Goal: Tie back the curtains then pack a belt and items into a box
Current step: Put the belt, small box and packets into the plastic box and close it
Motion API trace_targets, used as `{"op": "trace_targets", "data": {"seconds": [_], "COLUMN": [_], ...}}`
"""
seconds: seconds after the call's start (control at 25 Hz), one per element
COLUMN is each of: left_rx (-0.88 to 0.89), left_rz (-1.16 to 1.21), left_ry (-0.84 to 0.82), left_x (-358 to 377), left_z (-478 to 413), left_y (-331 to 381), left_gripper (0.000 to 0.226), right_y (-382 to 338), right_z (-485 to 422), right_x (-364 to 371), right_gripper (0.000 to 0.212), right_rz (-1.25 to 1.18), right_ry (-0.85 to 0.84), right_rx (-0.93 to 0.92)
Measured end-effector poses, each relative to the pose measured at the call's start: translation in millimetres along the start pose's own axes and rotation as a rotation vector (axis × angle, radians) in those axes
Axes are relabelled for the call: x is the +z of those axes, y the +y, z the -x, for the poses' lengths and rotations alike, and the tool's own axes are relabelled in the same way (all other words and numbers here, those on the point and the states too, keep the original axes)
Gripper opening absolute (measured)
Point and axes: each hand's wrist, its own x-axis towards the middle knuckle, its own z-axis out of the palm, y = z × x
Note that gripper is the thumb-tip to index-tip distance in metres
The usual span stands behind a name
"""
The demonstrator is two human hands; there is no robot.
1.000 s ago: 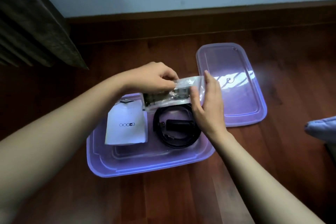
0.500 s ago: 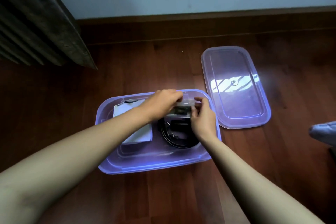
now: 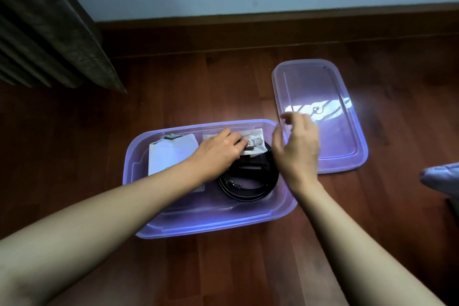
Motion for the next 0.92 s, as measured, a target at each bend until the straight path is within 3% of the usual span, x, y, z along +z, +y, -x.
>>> {"op": "trace_targets", "data": {"seconds": [0.08,0.16,0.24,0.32,0.44,0.52,0.68,0.8,0.92], "left_rx": [0.005,0.02,0.024,0.013,0.006,0.004,0.032,0.013,-0.058], "left_rz": [-0.03,-0.026,-0.01,0.011,0.017,-0.003,0.058,0.09,0.146], "left_ry": [-0.005,-0.002,0.012,0.031,-0.003,-0.022,-0.029,-0.073,-0.127], "left_x": [-8.9,-14.9,-19.5,-19.9,-17.4,-18.1,-23.7,-27.1,-31.6], "left_z": [-0.1,1.7,2.9,2.7,3.3,3.8,4.9,6.5,7.0], "left_y": [1.1,3.8,5.3,5.0,6.7,6.9,6.7,6.0,5.4], "left_gripper": [0.044,0.049,0.046,0.041,0.038,0.037,0.042,0.042,0.048], "right_y": [29.0,56.8,69.3,71.5,77.8,80.3,73.9,72.4,81.3], "right_z": [-15.4,-21.7,-14.1,-4.0,3.5,4.4,3.2,-6.1,-14.3], "right_x": [-6.9,-8.8,-8.6,-6.8,-3.2,-4.3,-12.4,-12.3,-6.9], "right_gripper": [0.027,0.044,0.064,0.078,0.072,0.058,0.049,0.033,0.019], "right_rz": [-0.082,-0.156,-0.188,-0.209,-0.154,-0.279,-0.452,-0.704,-0.868], "right_ry": [0.155,0.228,0.214,0.113,-0.022,-0.023,0.165,0.481,0.44], "right_rx": [0.281,0.832,1.315,1.512,1.47,1.42,1.426,1.458,1.493]}}
